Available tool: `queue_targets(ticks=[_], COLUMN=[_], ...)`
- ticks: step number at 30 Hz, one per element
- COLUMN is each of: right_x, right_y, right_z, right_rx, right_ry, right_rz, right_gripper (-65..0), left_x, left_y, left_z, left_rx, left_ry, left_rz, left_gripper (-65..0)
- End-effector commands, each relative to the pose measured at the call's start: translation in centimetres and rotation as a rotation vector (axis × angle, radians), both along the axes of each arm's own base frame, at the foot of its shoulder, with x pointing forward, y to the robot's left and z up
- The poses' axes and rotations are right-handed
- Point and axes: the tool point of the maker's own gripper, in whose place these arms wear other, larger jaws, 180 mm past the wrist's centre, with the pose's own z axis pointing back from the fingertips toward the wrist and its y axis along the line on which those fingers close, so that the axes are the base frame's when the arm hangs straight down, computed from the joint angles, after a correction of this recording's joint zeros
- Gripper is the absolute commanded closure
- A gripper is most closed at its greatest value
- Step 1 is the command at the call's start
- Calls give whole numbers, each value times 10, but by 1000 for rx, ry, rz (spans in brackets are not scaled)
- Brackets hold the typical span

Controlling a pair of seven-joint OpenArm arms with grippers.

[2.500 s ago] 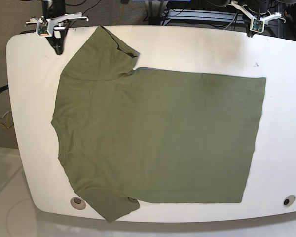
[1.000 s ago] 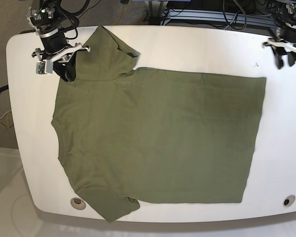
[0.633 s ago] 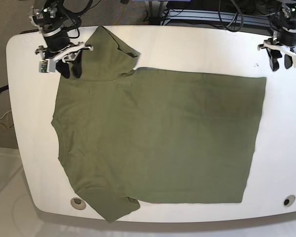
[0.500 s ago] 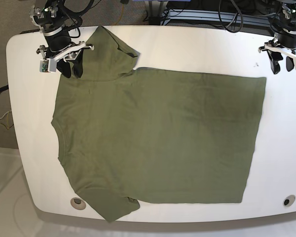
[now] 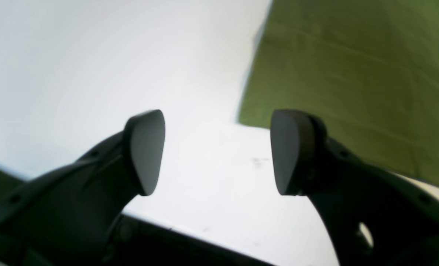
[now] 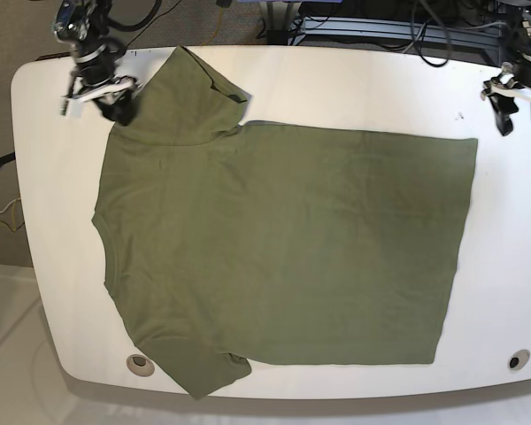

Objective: Fold the T-shirt properly
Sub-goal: 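Move both grippers down toward the shirt's shoulder corners, then grasp the shirt's shoulder near the collar with the right gripper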

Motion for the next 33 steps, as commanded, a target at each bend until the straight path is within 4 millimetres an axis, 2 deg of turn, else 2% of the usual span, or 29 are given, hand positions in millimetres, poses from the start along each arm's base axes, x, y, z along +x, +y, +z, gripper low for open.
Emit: queue_targets(ticks=[1,5,11,15,23,25,27,33], right_x=[6,4,3,-4,-11,-18,-20,-22], right_y=[1,5,12,16,19,20,21,26], right_z=[9,2,-6,-11,-20,-24,-25,-27], right_rx=[24,44,74,97,118,111,112,115], right_ry=[-55,-29,-8,18,55,78,82,87], right_rz=[13,20,40,56,65,72,74,84], right_gripper=[-206,-209,-208,-208,-207,-205,-205,-205], left_x=[5,6,8,11,13,16,16,20], left_y=[-2,-4,-7,-4,-2,-1,-2,-2], left_z=[8,6,7,5,-4,-5,-7,-6], left_rx=[-9,-21,-14,12,18,-7,-17,-33], left_ry=[-34,-39,-58,-56,-36,-40,-34,-38], left_rz=[-18,-24,-31,-34,-35,-25,-24,-18], left_gripper=[-408,-379,-242,-210,-250,-314,-347,-383])
